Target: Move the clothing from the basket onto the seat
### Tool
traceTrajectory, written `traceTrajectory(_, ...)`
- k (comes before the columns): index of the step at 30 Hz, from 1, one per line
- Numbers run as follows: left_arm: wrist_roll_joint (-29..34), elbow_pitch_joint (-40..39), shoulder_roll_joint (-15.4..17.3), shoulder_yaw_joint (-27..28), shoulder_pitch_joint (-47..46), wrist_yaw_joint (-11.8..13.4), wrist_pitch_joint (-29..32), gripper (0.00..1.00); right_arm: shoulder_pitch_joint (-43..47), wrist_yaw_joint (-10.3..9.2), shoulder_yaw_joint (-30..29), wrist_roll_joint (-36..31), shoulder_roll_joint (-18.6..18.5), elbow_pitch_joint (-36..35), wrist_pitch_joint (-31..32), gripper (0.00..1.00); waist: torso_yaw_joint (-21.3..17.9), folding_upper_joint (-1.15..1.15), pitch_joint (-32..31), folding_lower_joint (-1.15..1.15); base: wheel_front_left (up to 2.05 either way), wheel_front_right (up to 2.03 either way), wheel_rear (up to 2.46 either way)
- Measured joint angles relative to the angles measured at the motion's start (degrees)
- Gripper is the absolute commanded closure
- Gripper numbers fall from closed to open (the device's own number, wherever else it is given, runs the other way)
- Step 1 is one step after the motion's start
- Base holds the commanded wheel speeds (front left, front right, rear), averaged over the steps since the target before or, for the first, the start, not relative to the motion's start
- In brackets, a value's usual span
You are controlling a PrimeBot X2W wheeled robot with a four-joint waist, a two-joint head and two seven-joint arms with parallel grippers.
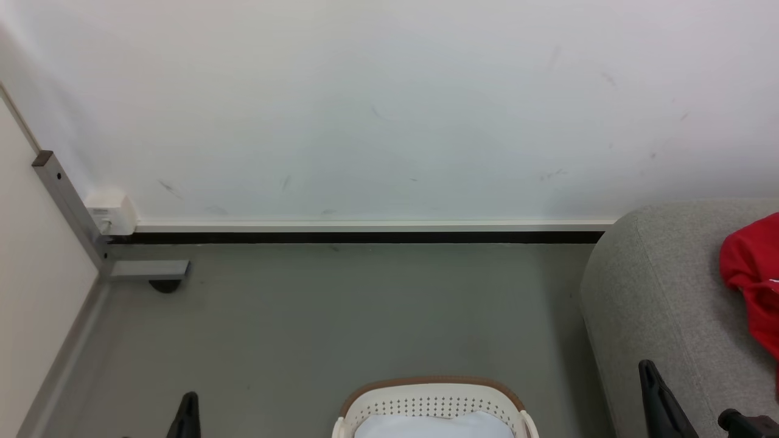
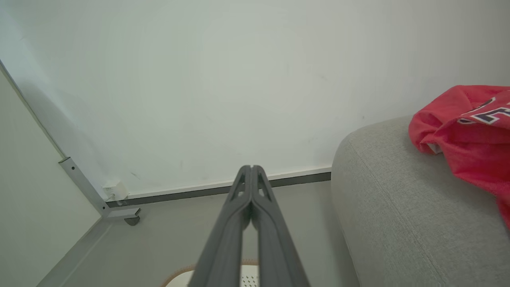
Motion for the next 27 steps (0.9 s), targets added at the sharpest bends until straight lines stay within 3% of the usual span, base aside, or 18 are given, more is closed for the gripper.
traceTrajectory(27,-24.90,-0.58,0.02,0.11,-2.89,-0.51,5.94,1.00,-1.93,0.00,-3.79,22.48,0.96,0.03,6.36,1.00,0.46,0.00,1.03,0.00,0.00,0.00,0.00)
